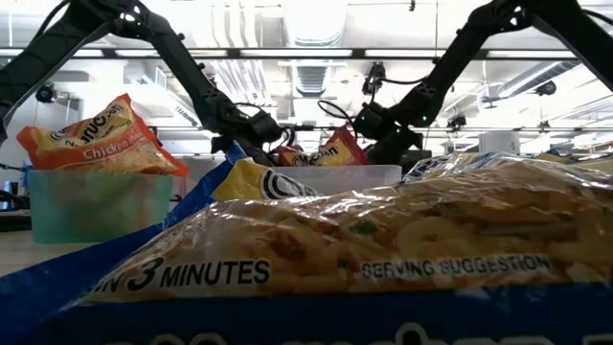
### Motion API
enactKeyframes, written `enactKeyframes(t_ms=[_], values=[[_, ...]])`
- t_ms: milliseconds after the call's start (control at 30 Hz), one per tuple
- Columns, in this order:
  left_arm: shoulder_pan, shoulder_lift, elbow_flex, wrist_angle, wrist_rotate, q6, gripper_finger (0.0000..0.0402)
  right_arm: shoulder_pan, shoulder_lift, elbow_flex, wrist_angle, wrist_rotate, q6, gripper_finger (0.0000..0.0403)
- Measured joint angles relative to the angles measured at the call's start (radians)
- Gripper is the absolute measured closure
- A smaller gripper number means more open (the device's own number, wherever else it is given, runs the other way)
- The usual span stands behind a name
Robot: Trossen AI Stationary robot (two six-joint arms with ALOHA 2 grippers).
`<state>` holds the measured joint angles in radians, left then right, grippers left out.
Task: Sort Maruchan noodles
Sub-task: Put the red noodle pack into the white bin
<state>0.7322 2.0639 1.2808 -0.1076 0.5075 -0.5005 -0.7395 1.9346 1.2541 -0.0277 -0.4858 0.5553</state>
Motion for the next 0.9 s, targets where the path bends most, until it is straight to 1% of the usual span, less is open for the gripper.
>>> enactKeyframes(t_ms=[100,233,433,567,667,767,900], values=[[-0.001,-0.002,0.000,0.001,0.011,0.034,0.0291,0.001,-0.012,0.000,-0.056,-0.004,-0.052,0.0257],[-0.003,-0.004,0.000,0.001,0.036,0.065,0.0302,0.002,-0.053,0.000,-0.131,-0.013,-0.130,0.0249],[-0.002,-0.022,0.000,-0.004,0.039,0.118,0.0305,0.003,-0.158,0.001,-0.255,-0.027,-0.212,0.0238],[-0.002,-0.037,0.000,-0.005,0.041,0.188,0.0307,0.001,-0.235,0.000,-0.318,-0.017,-0.243,0.0237],[-0.003,-0.043,0.000,-0.007,0.059,0.259,0.0313,0.001,-0.299,-0.001,-0.370,0.007,-0.281,0.0236],[-0.004,-0.053,0.000,-0.005,0.077,0.321,0.0317,0.001,-0.364,-0.002,-0.437,0.059,-0.322,0.0236],[-0.004,-0.088,0.000,0.046,0.113,0.359,0.0318,0.000,-0.448,-0.007,-0.491,0.132,-0.348,0.0236]])
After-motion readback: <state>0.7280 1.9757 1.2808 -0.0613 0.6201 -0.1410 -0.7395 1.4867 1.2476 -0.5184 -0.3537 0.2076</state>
